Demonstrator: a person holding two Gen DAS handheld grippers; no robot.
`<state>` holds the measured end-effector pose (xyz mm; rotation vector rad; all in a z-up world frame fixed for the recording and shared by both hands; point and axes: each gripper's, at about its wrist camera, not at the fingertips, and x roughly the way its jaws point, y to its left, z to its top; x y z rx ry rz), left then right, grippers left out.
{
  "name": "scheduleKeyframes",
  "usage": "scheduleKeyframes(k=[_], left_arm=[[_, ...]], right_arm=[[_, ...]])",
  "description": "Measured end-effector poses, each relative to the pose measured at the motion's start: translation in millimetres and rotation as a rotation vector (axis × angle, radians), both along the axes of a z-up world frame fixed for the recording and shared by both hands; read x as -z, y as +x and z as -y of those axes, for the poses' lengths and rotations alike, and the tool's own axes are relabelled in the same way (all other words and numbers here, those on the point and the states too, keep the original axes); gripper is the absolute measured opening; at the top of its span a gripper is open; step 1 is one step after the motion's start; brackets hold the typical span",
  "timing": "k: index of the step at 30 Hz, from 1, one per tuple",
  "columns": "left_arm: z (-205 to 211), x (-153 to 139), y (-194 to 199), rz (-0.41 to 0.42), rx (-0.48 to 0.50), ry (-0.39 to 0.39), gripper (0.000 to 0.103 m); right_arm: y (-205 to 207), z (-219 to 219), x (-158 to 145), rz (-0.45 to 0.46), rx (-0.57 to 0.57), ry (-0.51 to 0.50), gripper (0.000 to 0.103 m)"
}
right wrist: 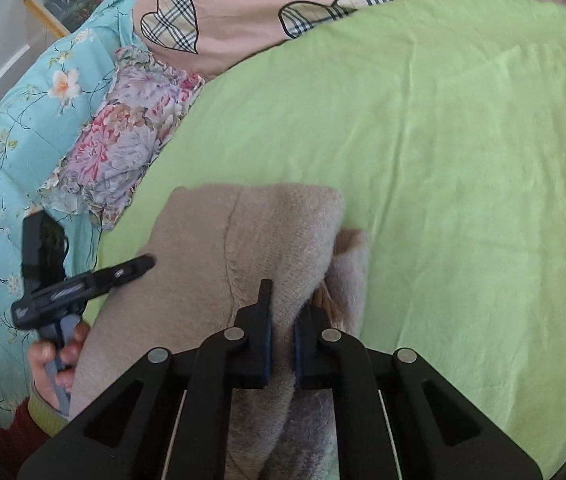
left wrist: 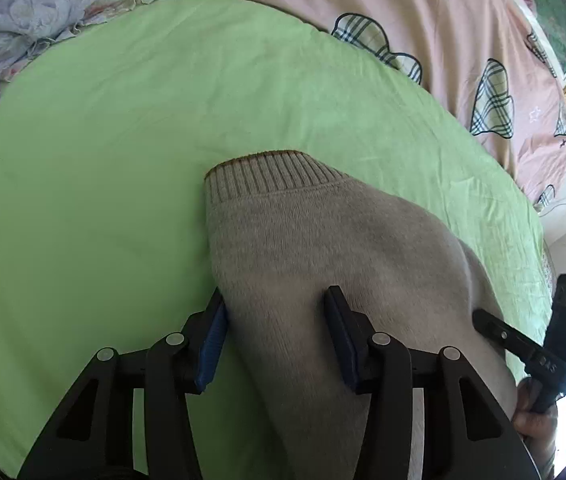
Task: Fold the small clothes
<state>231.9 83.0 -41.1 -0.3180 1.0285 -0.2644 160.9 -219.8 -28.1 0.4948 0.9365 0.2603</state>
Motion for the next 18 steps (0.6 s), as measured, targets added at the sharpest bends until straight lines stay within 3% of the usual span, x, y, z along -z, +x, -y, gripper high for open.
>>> scheduleKeyframes(k=[5,10,14,18], left_arm=[[1,-24,-21,0.038,0.007,0.010,0.046],[1,-47,-87,0.106,0.063,-0.003,0.052],[0,-55,-156,0.147,0.128,-0.008,0.054],[-1,-58,-216,0.181,0.176,-0.041,0.063]], right_arm=[[-11,4,-14,0.010,0.024,0.031,0.014],[-56,11,-36,0.066,0.051,0.047,0.045],[-100,12,-45,0.088,0.066,0.053,0.046],[-133,10,-40,0.080,0.066,0.058,0.046]])
